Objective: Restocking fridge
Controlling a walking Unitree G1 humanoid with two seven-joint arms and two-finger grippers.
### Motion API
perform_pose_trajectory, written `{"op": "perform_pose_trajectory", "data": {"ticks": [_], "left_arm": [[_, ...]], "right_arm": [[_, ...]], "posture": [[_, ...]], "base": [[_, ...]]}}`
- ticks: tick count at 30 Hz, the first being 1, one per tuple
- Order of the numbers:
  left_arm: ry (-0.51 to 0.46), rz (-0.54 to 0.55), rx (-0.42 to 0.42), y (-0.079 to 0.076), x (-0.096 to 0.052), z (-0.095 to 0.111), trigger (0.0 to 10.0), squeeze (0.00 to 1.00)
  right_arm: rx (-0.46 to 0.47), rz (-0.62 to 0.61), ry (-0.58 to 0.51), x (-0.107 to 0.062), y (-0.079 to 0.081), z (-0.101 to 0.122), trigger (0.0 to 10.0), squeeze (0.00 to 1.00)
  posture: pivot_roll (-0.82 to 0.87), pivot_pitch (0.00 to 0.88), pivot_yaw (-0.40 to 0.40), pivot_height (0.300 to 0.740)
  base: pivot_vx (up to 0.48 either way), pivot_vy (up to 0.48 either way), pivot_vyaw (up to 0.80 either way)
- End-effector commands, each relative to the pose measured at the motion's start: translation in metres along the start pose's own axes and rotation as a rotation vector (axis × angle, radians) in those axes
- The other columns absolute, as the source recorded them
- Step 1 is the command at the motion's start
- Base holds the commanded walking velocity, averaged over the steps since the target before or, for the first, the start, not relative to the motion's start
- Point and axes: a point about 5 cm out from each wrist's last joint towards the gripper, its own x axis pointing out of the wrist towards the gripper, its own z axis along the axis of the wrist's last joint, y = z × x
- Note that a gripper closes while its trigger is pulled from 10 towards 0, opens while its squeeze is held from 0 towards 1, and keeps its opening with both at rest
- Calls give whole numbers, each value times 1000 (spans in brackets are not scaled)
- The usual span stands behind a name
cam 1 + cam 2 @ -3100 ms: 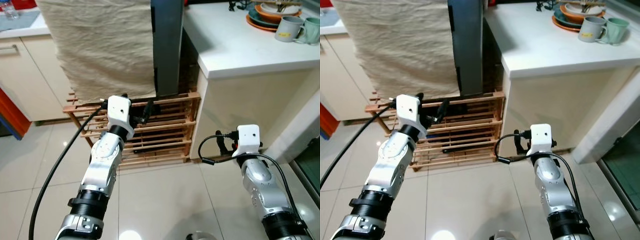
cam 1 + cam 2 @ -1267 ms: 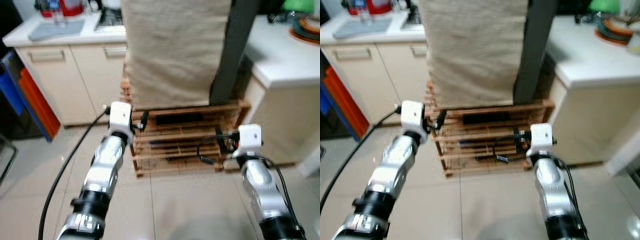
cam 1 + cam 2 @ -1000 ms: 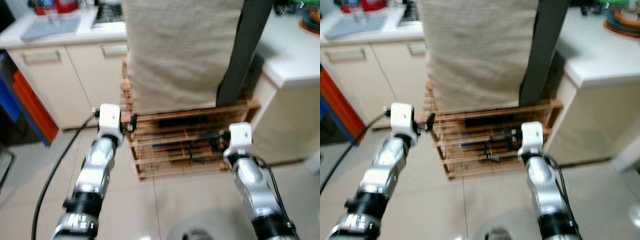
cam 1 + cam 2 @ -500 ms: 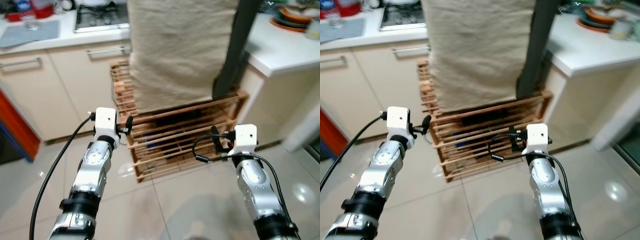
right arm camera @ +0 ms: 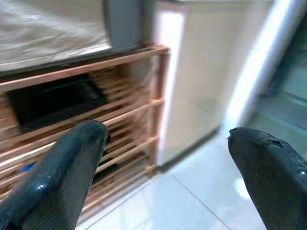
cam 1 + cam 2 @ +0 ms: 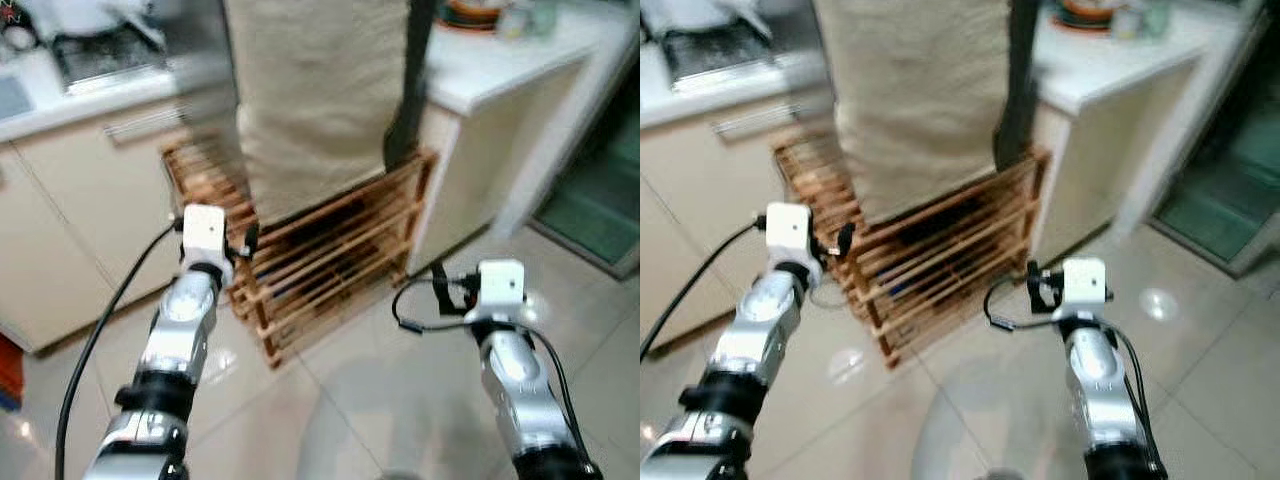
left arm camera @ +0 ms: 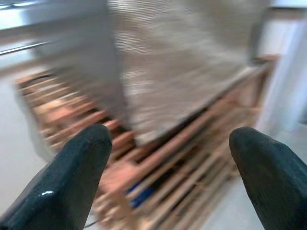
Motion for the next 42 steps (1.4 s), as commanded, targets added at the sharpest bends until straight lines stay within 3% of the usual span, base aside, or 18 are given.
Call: {"op": "perform_pose_trajectory", "data": {"ticks": [1,12,16,18,19,22,27,29,33,42], "left_arm": [[-40,27,25,12,1,9,10000,0],[-97,-18,9,3,3,20,10000,0],[-134,-46,-16,-5,4,32,10000,0],[-126,-45,-56,-6,5,33,10000,0],[-103,-45,-120,-8,7,35,10000,0],[-136,-75,-65,-19,8,43,10000,0],[-213,-111,-74,-25,5,56,10000,0],[-237,-57,-127,-20,3,63,10000,0],[-266,-22,-154,-18,2,70,10000,0],[-268,-40,-152,-25,2,74,10000,0]], "right_arm": [[7,5,-38,5,5,9,10000,27],[15,14,-82,11,9,19,10000,35],[34,35,-146,13,19,32,10000,31],[51,36,-159,14,21,36,10000,31],[79,39,-167,16,25,40,10000,35],[81,75,-188,21,40,48,10000,39],[76,109,-232,25,48,62,10000,31],[63,114,-245,26,47,66,10000,27],[58,106,-256,27,44,70,10000,24],[50,112,-255,27,46,69,10000,27]], "posture": [[-238,0,70,740],[-236,0,71,740],[-234,0,65,740],[-234,0,65,740],[-234,0,65,740],[-239,0,66,740],[-241,0,62,740],[-239,0,55,740],[-236,0,52,740],[-235,0,56,740]], "base": [[0,480,-700],[0,480,-698],[0,480,-695],[0,480,-700],[0,480,-700],[0,427,-700],[0,0,0],[480,0,0],[480,0,0],[464,0,0]]}}
